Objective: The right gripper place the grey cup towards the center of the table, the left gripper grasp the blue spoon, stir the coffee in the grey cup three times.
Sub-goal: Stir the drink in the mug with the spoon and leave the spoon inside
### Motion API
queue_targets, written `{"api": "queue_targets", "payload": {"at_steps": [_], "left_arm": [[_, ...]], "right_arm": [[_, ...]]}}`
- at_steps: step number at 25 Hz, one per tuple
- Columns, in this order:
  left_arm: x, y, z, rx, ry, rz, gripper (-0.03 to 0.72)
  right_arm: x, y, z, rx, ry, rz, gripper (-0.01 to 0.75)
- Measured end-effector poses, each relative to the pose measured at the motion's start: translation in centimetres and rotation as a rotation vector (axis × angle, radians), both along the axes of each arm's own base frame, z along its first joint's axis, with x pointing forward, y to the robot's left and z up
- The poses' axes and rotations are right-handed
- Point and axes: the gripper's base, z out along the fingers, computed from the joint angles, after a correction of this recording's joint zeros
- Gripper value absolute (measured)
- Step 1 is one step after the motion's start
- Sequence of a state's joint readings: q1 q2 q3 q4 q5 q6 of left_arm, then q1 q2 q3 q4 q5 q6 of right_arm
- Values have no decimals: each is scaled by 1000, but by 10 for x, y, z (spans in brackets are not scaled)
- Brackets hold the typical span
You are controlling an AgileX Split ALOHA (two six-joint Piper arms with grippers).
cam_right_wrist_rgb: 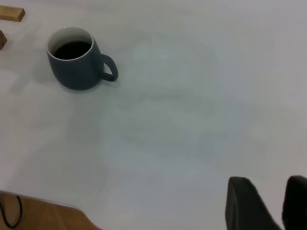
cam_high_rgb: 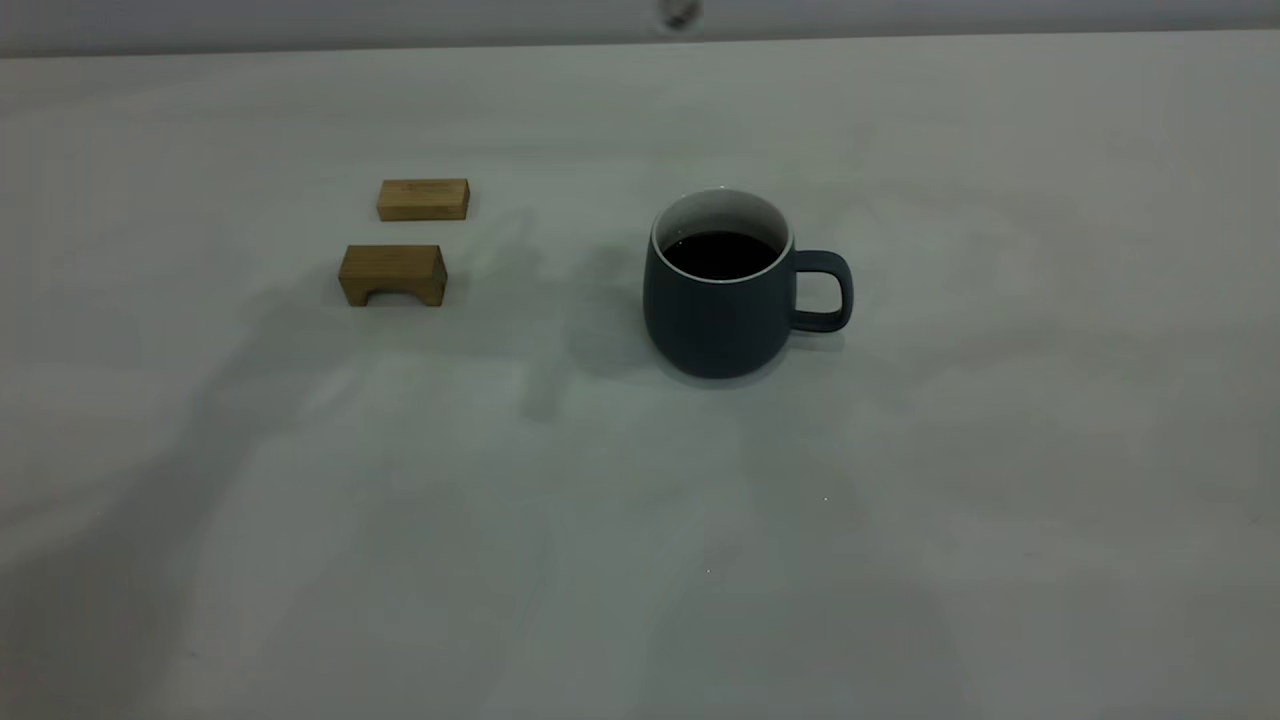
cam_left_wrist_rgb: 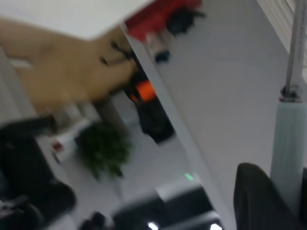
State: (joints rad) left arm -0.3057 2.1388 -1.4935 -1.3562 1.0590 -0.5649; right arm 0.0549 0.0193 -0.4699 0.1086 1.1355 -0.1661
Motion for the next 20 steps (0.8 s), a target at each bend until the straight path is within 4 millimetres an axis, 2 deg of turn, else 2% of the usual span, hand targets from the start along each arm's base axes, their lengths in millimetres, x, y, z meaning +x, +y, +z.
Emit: {"api": "queue_targets", "payload": {"at_steps": [4,8,15,20], "left_arm": [[5,-13,-24,-85,140,69,149],[10,-19,-48,-115,228,117,148],[11,-20,-99,-76,355,159,139],[13,-19,-128,-54,415,224,135]], "right_arm": [[0,0,0,0,0,0,237],[0,0,0,0,0,0,237],[0,0,0,0,0,0,237],[0,0,0,0,0,0,237]]}}
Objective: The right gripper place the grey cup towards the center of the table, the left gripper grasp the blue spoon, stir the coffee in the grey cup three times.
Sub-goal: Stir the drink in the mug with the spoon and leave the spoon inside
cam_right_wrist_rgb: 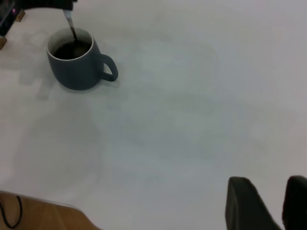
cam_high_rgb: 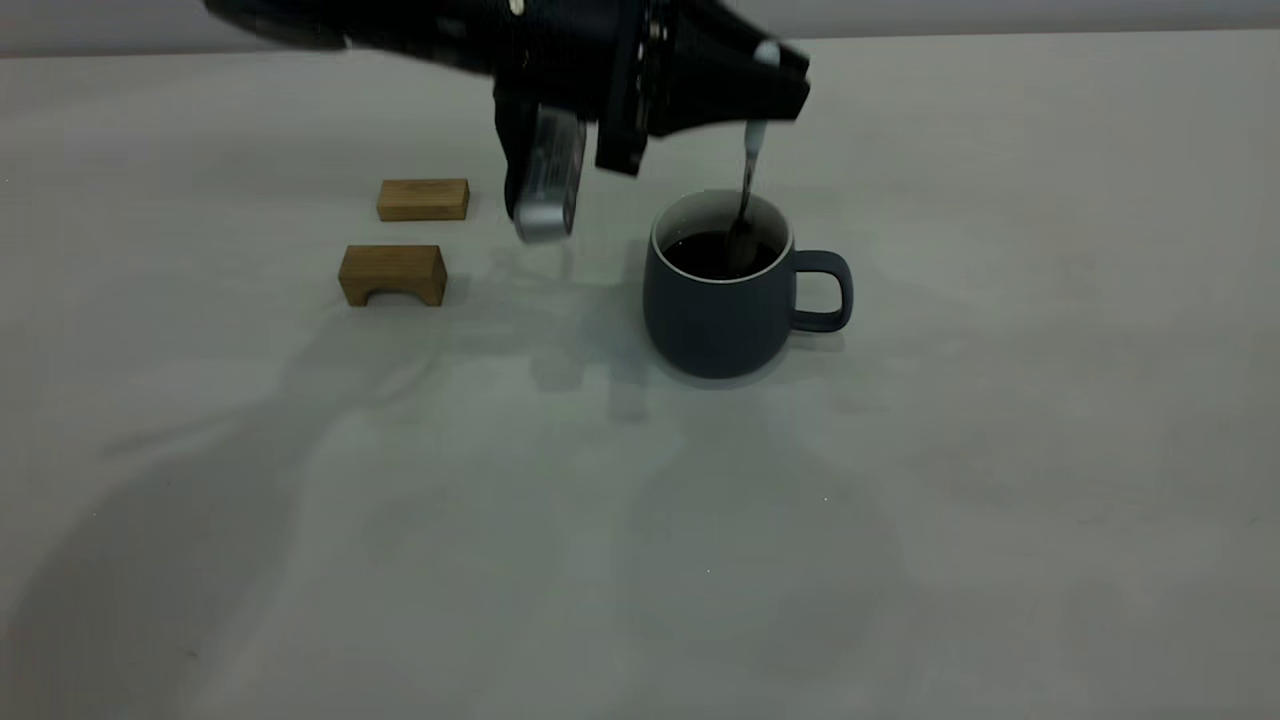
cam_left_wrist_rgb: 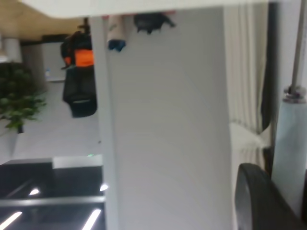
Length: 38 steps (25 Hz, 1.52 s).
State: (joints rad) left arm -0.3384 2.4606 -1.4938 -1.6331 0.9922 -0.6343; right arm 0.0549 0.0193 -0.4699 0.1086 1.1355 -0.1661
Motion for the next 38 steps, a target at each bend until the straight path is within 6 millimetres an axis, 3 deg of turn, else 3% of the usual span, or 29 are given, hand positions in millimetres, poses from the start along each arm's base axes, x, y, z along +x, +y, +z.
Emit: {"api": "queue_targets", "payload": {"at_steps": [5,13,20,28,38], "left_arm": [[4,2,-16,61,2,62,132],[7,0,-18,28,-153,46,126],[-4,-5,-21,-62,9,2,125],[-2,-2,-27,3,170,67,123],[8,5,-29,34,39,111,123]], "right_arm": [[0,0,0,0,0,0,237],[0,0,0,0,0,0,237],[0,0,0,0,0,0,237],[0,0,0,0,0,0,237],[0,0,0,0,0,0,237]]}}
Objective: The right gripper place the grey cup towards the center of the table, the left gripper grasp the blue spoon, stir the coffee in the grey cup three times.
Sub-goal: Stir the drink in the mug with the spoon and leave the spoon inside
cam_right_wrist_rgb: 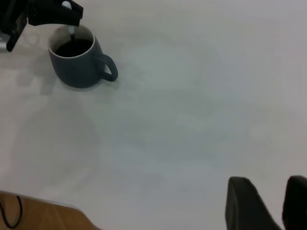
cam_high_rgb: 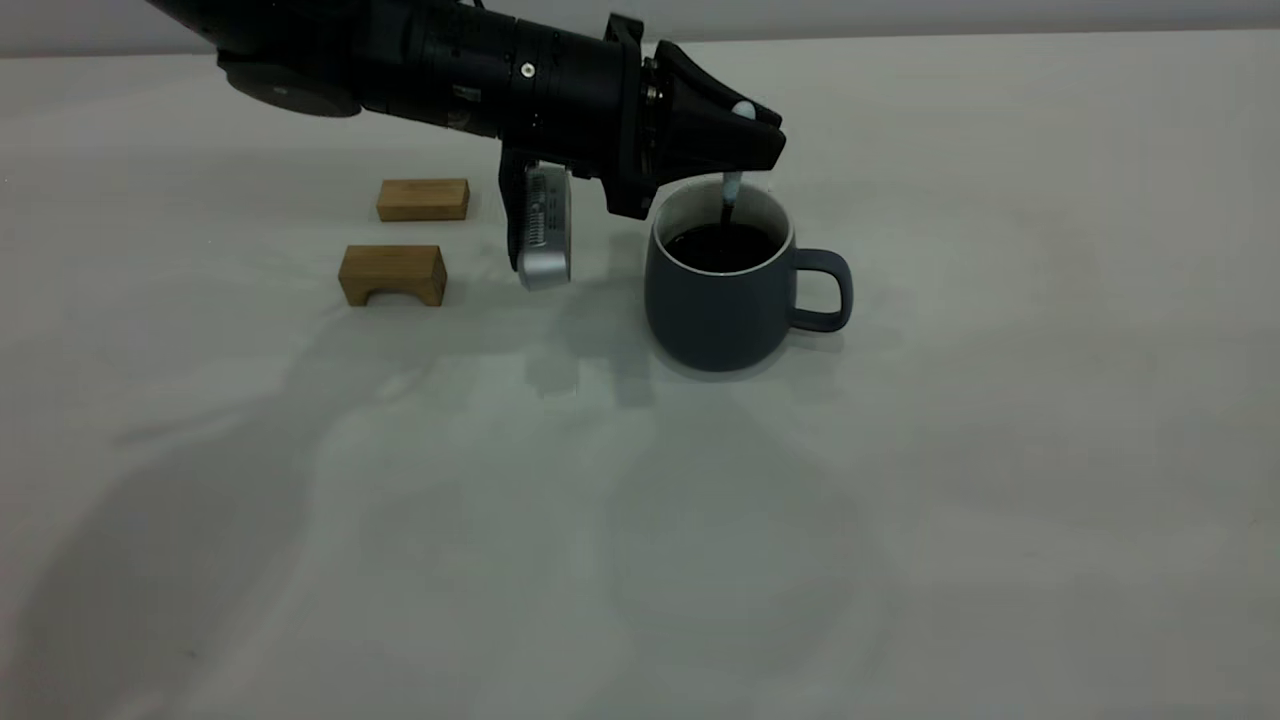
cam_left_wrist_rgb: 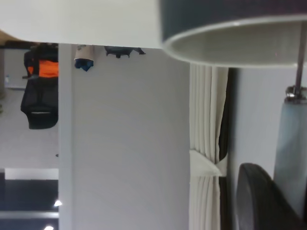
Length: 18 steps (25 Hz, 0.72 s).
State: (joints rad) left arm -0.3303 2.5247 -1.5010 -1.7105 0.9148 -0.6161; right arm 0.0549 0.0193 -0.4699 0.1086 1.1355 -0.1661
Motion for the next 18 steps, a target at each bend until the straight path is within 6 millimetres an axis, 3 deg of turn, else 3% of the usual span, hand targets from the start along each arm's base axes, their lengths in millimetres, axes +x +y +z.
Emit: {"api": "queue_targets", "payload": {"at_steps": [7,12,18], "left_arm": [[2,-3,10,-56,-133,-62,123],[-4,-5,14,-113,9,-93,123],[-6,1,6,-19,147,-86,123]], "right_arm": [[0,0,0,0,0,0,237],[0,0,0,0,0,0,238],[0,0,0,0,0,0,238]]}}
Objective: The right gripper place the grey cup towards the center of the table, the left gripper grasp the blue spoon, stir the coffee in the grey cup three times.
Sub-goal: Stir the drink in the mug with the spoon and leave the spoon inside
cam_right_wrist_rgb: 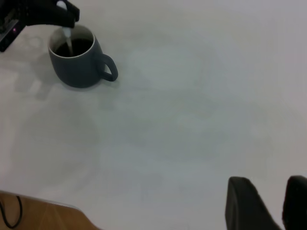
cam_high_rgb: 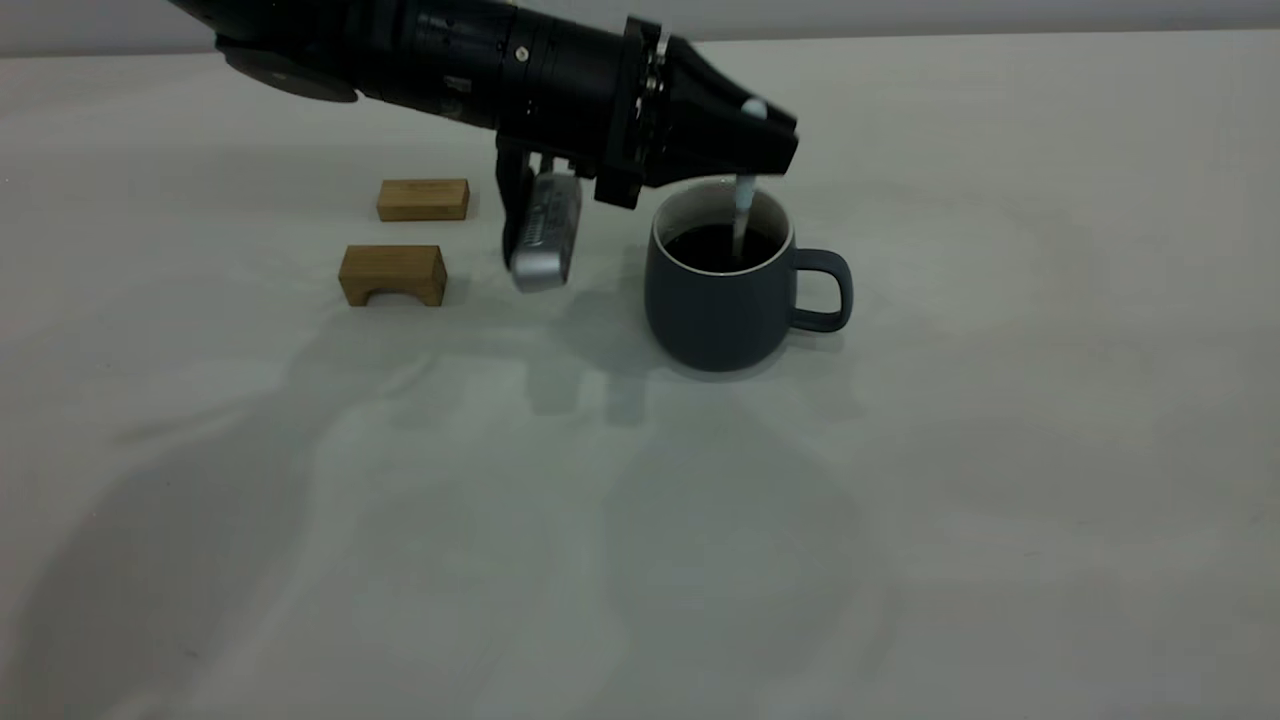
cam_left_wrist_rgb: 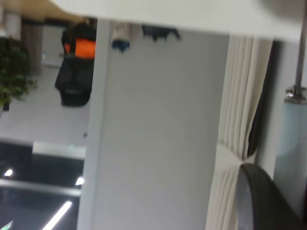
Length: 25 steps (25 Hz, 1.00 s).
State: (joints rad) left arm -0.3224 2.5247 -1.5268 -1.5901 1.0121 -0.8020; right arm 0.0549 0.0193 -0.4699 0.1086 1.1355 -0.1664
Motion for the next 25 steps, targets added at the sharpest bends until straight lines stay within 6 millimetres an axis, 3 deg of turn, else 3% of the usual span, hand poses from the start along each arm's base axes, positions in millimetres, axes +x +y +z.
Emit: {"api": "queue_targets", "payload": {"at_steps": [6,11,19,25], "left_arm": [[15,17,3,14,-121,9,123],[19,14,12,-35,-200,-18,123],[6,-3,11,-116,-147,-88,123],[1,2,4,-69,-8,-116,122]], "right_arm": [[0,0,0,0,0,0,238],[0,0,0,0,0,0,238],[0,0,0,0,0,0,238],[0,0,0,0,0,0,238]]}}
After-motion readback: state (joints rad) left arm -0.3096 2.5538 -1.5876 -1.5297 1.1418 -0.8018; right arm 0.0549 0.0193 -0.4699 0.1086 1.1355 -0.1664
